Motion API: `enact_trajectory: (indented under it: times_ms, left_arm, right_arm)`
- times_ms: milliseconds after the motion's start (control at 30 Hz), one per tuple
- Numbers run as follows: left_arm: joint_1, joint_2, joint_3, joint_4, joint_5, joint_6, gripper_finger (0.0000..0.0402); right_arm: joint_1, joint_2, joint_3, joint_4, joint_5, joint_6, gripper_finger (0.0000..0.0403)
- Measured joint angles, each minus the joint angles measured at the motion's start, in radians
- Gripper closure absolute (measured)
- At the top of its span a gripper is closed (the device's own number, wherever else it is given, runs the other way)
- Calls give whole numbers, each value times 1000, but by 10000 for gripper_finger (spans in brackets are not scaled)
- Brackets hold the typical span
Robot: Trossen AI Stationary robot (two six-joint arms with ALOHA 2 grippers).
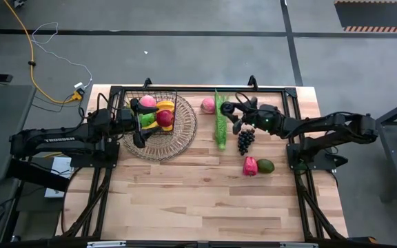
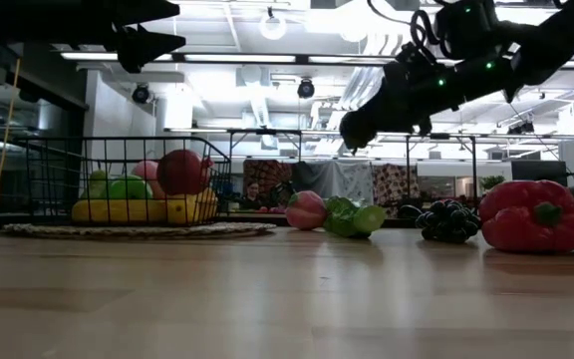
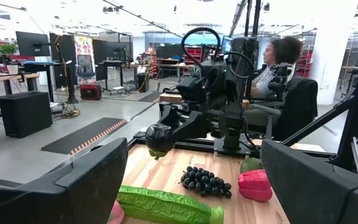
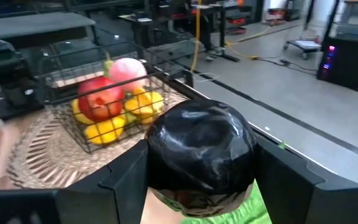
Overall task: Build produce basket
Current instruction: Put the black mangosteen into the black wire basket
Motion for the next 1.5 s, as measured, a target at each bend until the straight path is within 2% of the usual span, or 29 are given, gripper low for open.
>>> enact_trajectory:
  times_ms: [400, 567, 767, 900, 1067, 1500]
  left_arm:
    - [0, 0, 0, 0, 0, -8, 48]
    - [0, 38, 0, 0, -5, -36, 48]
    - [0, 160, 0, 44, -93, -13, 48]
    - [0, 257, 3, 145, -64, -10, 48]
    - [-9, 378, 49, 157, -17, -10, 48]
    - [-85, 694, 179, 229, -42, 35, 48]
  right_arm:
    - [0, 0, 0, 43, -84, -38, 167]
    - [0, 1, 1, 73, -225, -23, 167]
    - [54, 42, 19, 161, -303, -45, 166]
    - [96, 99, 77, 156, -309, -78, 166]
    - [139, 187, 160, 154, -337, -117, 166]
    - [203, 354, 322, 98, -345, -210, 166]
